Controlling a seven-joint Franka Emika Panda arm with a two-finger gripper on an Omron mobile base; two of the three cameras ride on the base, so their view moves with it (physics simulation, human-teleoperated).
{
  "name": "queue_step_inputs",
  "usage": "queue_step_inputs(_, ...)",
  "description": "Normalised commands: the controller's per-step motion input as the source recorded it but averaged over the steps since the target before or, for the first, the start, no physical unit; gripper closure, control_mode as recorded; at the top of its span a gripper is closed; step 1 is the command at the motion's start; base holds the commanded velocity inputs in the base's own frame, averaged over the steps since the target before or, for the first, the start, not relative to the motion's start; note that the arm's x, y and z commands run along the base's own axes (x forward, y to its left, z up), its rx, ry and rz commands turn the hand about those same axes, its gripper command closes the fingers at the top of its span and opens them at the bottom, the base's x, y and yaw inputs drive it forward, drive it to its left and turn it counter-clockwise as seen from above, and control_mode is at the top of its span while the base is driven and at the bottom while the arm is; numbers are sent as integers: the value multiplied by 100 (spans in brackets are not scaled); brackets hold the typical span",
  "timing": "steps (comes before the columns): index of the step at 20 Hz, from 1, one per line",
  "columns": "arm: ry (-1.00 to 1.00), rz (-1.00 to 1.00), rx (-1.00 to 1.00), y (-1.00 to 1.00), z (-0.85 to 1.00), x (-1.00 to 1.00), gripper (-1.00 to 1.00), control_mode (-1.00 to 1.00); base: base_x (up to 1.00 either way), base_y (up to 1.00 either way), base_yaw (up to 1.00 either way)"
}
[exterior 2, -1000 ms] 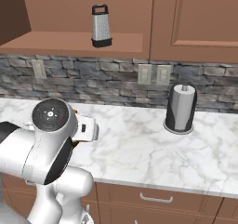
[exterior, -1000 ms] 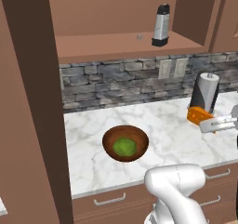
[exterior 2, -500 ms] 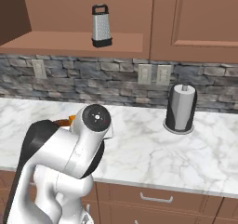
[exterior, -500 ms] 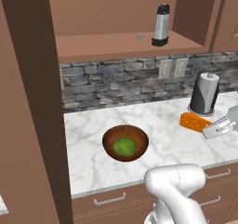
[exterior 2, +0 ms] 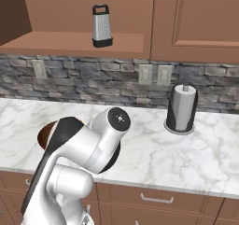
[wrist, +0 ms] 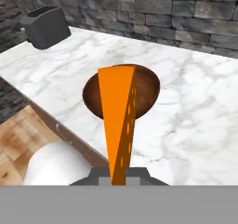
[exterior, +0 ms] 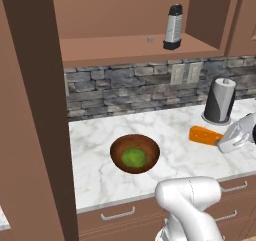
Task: Pick the cheese from the fridge and the cheese grater from the cabinet and place them next to the salad bowl.
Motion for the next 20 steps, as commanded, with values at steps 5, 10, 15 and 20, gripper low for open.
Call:
queue_step_inputs(5, -1, 0, -3, 0, -43, 16, 100, -100, 0, 0, 0)
queue_step_inputs(10, -4, 0, -5, 0, -49, 24, 100, -100, 0, 0, 0)
queue_step_inputs(15, -2, 0, -1, 0, -29, 35, 100, -100, 0, 0, 0)
queue_step_inputs(20, -1, 0, 0, 0, -25, 33, 100, -100, 0, 0, 0)
